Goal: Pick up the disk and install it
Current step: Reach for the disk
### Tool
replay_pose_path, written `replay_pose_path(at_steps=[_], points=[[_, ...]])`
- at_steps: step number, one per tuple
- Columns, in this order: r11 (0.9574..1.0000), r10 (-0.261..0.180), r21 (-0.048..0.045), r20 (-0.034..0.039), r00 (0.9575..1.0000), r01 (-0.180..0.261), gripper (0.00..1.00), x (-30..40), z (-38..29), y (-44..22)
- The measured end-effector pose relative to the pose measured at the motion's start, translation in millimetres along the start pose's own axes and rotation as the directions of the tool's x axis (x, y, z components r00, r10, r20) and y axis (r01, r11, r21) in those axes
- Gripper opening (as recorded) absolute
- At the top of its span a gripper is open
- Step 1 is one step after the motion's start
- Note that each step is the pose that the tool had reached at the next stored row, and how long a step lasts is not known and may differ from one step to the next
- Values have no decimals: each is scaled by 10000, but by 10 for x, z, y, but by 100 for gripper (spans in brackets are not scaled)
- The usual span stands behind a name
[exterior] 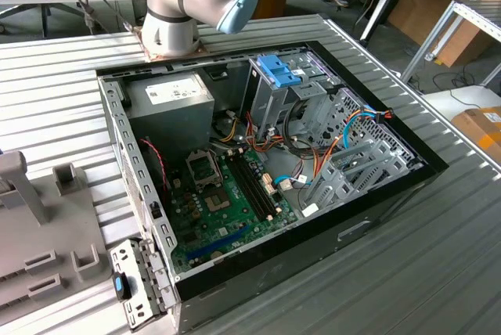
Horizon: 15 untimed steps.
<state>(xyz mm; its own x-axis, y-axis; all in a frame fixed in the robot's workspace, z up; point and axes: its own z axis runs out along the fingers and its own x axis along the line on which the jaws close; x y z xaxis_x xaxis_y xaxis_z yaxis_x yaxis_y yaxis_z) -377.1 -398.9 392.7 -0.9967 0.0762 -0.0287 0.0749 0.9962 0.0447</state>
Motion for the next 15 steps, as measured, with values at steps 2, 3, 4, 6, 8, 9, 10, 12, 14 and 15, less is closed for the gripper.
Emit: replay_pose_path(at_steps=[2, 3, 4, 6, 8, 9, 10, 12, 14, 15], points=[[10000, 0, 0, 0, 10000, 0, 11, 0, 0, 0], [10000, 0, 0, 0, 10000, 0, 11, 1, 0, 0], [10000, 0, 0, 0, 10000, 0, 11, 1, 0, 0], [10000, 0, 0, 0, 10000, 0, 11, 2, 0, 0], [10000, 0, -1, 0, 10000, 0, 11, 3, 0, 0], [10000, 1, 0, 0, 10000, -1, 11, 5, 0, 0], [10000, 2, 0, 0, 10000, -2, 11, 25, -1, -1], [10000, -1, 0, 0, 10000, 1, 11, 117, -4, -9], [10000, 0, 0, 0, 10000, 0, 11, 182, -6, -13], [10000, 1, 0, 0, 10000, -1, 11, 220, -7, -13]])
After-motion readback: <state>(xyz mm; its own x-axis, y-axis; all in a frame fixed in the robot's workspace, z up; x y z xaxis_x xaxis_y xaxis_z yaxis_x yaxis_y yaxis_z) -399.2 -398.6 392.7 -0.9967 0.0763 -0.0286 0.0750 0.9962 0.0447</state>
